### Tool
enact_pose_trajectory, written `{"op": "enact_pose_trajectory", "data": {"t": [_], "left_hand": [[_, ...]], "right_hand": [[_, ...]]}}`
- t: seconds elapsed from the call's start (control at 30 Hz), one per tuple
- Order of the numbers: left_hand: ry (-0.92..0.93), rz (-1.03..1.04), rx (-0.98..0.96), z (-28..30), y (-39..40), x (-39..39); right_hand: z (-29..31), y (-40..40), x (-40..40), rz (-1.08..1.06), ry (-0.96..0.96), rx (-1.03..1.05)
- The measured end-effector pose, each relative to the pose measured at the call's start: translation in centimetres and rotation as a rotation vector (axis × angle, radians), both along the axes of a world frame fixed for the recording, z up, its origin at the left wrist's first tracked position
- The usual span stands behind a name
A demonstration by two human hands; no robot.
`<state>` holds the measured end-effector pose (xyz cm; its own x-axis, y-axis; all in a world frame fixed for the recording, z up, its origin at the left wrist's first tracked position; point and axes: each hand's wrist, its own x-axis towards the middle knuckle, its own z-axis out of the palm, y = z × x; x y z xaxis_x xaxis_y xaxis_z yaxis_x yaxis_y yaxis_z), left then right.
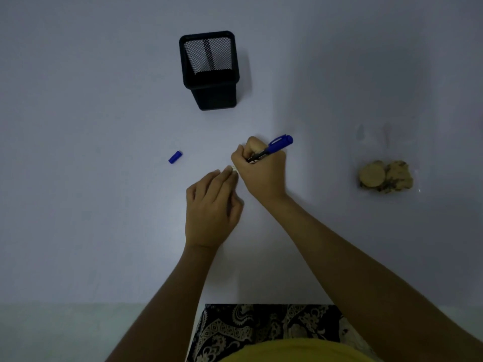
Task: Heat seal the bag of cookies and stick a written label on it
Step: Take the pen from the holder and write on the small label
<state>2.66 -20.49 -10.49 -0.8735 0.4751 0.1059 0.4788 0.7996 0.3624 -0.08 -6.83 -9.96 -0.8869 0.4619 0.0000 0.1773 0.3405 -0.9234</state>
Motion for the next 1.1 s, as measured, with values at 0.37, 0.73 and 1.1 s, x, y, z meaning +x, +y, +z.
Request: {"op": "enact_pose_trajectory", "data": {"t": [0.37, 0.73, 1.1], "left_hand": [[0.009, -0.004, 0.005, 0.02, -0.01, -0.03], [0.013, -0.001, -0.005, 0.02, -0.05, 0.01], [-0.004, -0.005, -0.015, 0.0, -0.04, 0.03]], "right_hand": [[0.11, -0.05, -0.04, -0.002, 0.001, 0.026], [-0.01, -0.04, -0.06, -0.052, -0.017, 0.042], [-0.21, -0.1, -0.02, -0.031, -0.003, 0.048]]}}
